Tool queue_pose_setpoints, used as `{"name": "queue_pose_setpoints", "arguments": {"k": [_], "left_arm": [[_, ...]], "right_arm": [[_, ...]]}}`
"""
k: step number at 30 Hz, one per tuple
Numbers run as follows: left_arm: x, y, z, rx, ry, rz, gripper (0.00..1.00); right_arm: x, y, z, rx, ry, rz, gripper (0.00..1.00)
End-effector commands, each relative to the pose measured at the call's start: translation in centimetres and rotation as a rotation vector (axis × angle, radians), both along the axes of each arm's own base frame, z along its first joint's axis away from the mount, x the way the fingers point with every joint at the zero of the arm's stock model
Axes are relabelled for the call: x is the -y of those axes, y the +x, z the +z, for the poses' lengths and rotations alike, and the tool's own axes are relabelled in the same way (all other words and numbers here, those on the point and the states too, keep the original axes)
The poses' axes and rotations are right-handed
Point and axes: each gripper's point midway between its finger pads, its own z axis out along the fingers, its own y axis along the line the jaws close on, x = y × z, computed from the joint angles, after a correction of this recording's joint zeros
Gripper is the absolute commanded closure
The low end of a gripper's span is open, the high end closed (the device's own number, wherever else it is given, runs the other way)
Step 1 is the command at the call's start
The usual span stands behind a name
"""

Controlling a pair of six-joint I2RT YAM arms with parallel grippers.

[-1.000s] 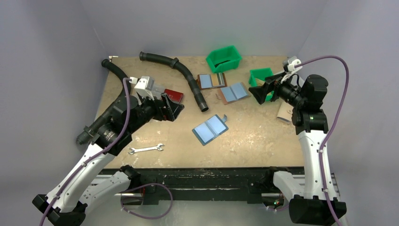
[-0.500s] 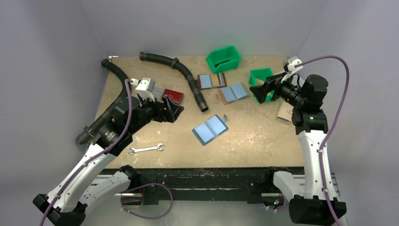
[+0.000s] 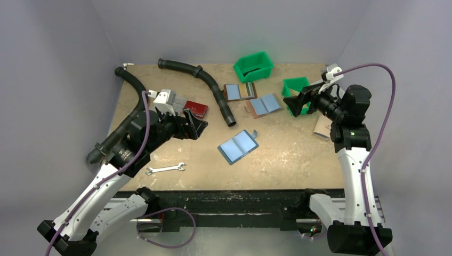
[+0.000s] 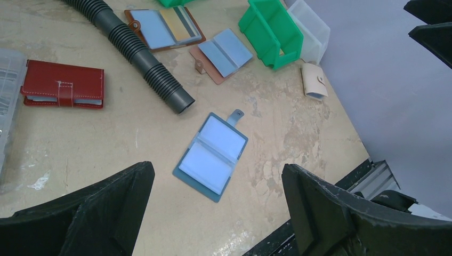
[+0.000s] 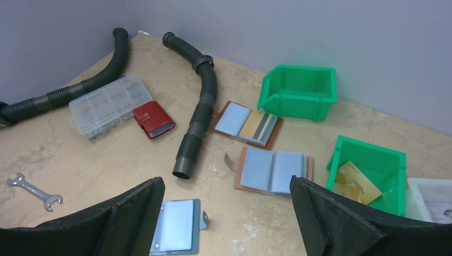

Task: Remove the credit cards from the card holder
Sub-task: Reset both arms

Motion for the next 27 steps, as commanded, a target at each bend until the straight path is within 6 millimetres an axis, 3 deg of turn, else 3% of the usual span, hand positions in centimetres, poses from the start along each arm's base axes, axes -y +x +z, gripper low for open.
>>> {"name": "queue_pose_setpoints", "arguments": {"k": [1,27], "left_arm": [[-0.28,0.29,0.55,0.028,-0.012,0.015,0.0],[-0.39,0.31,0.12,0.028,-0.008,0.021,0.0]], "right_arm": [[0.34,0.18,1.08,0.047,-0.002,-0.02,0.01],[0.55,0.34,0.97,0.045,-0.003,-0.033,0.01]]}}
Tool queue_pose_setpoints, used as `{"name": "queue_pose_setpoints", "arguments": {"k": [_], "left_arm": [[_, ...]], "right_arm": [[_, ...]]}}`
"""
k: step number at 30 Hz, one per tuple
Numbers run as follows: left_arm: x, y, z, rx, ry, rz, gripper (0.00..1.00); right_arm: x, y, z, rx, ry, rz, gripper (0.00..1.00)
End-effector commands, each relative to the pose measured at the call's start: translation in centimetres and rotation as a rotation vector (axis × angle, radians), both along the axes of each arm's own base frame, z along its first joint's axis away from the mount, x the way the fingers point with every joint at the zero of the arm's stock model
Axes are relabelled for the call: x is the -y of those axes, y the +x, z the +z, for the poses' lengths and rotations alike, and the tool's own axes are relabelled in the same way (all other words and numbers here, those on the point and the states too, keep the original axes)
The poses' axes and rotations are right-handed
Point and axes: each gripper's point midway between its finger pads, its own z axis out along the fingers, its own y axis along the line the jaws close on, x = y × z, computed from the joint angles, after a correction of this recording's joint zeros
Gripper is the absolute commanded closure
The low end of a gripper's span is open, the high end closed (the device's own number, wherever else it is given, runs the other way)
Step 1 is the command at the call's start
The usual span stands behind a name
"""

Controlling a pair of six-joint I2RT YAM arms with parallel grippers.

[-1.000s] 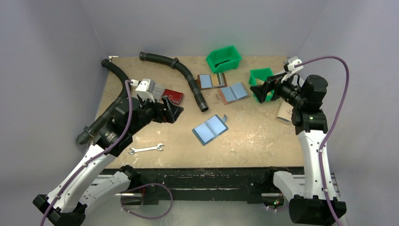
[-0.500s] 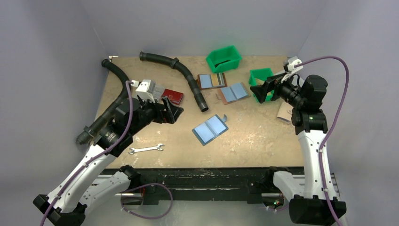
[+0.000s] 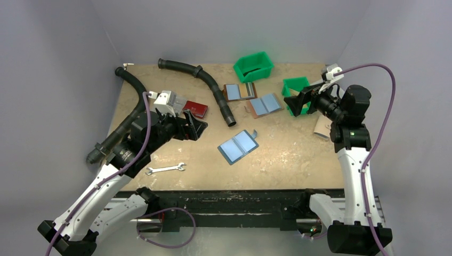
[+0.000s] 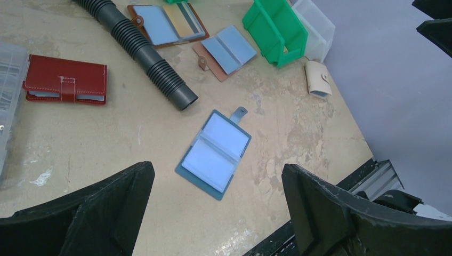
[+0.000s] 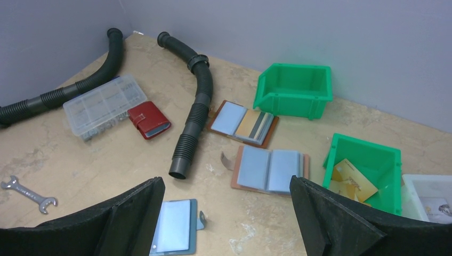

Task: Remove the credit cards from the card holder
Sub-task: Reset both arms

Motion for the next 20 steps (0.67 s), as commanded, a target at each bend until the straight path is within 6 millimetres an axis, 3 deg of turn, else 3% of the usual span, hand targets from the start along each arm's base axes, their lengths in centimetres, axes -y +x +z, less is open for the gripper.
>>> {"name": "queue_pose_setpoints", "arguments": {"k": [1,13,20], "left_arm": [[-0.27,0.34,0.81,0.037,-0.016,0.015,0.0],[-0.08,0.32,0.71,0.035,-0.018,0.007,0.0],[0.39,0.25,0.36,0.025,-0.034,-0.011,0.0]], "right_arm": [[0.3,0.18,1.12,0.047,-0.001,-0.016,0.01],[0.39,0.3,1.11,0.048,-0.002,-0.022,0.01],[-0.53,-0.26,0.32,0.032,0.027,0.031,0.01]]}}
